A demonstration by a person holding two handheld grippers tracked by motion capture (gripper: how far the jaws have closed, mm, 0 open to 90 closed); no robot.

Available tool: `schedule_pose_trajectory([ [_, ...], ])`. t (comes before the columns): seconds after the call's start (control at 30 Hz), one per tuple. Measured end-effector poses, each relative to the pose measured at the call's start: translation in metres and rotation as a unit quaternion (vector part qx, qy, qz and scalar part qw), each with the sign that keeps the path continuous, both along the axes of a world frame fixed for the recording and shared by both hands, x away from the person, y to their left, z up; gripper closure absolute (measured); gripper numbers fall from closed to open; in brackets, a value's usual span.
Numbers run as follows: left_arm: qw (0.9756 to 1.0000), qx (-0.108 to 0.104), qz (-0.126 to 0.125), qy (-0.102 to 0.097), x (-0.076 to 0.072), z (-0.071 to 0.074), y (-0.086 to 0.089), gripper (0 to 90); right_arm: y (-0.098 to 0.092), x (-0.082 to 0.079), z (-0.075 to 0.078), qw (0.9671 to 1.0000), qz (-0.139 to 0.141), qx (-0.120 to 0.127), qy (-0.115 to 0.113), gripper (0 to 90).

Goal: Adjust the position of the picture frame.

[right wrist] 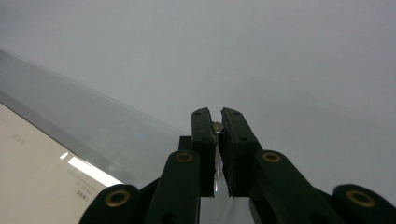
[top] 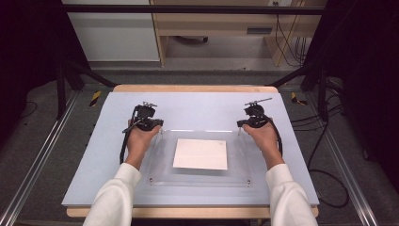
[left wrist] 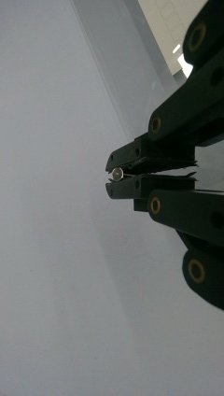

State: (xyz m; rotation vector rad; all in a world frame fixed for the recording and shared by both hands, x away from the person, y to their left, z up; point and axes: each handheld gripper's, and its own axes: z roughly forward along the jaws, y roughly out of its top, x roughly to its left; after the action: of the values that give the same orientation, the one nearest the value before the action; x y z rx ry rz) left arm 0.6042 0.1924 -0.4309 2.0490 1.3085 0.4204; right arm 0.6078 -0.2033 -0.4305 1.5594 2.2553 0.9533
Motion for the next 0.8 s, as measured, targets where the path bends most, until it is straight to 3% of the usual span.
schedule_pose_trajectory([
  [0.5, 0.9999, 0.003, -0.001, 0.012, 0.005, 0.002, 0.0, 85.4, 0.003, -0.004, -0.002, 0.9992, 0.013, -0.021, -0.03, 84.2],
  [0.63, 0.9999, 0.007, -0.002, 0.015, 0.005, 0.002, -0.001, 85.4, 0.001, -0.007, 0.0, 0.9985, 0.007, -0.027, -0.048, 70.4],
  [0.8, 0.9998, 0.008, -0.002, 0.017, 0.005, 0.002, -0.001, 85.4, -0.004, -0.028, 0.011, 0.9942, 0.012, -0.04, -0.099, 54.0],
])
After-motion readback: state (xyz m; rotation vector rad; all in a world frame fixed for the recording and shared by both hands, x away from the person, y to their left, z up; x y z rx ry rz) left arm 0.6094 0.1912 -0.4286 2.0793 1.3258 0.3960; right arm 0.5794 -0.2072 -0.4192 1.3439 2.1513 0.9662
